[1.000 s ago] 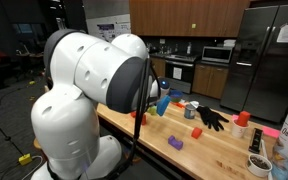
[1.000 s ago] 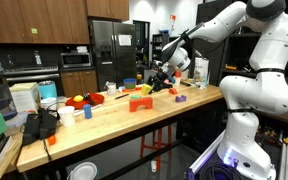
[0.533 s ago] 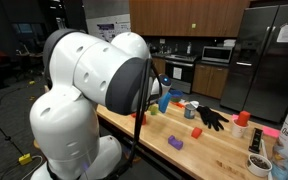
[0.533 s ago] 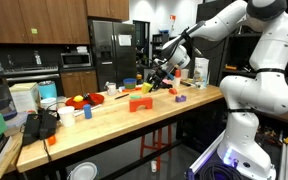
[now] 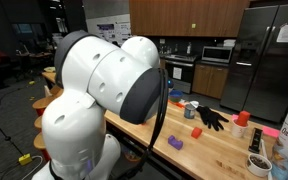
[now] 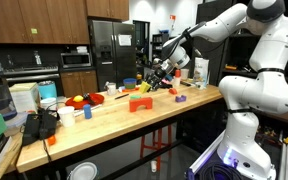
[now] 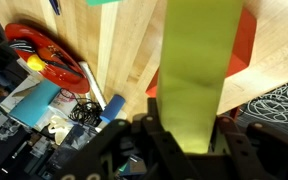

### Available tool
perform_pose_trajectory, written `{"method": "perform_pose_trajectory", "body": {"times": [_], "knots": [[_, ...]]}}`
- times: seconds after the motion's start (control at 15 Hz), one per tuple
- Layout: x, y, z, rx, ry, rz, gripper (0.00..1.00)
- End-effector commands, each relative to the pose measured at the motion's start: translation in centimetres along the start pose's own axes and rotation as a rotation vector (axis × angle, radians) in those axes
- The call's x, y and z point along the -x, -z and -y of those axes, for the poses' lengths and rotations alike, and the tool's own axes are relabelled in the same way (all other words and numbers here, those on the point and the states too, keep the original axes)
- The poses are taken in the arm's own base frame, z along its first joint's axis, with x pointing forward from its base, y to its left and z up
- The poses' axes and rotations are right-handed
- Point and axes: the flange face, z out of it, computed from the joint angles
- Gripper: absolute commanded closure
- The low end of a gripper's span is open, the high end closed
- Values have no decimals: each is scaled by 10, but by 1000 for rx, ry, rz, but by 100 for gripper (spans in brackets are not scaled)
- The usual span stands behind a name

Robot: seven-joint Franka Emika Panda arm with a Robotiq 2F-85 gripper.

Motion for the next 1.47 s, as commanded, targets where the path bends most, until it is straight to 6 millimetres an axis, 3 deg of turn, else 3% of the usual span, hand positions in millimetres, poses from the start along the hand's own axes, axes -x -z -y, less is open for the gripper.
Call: {"method": "perform_pose_trajectory", "body": {"times": [0.0,0.67,1.4], "knots": [[-1,-1,-8,-3,20,-83,84],[9,-14,-30,-96,21,-248,84],[26,-35,-47,-209,-61,-288,84]]}}
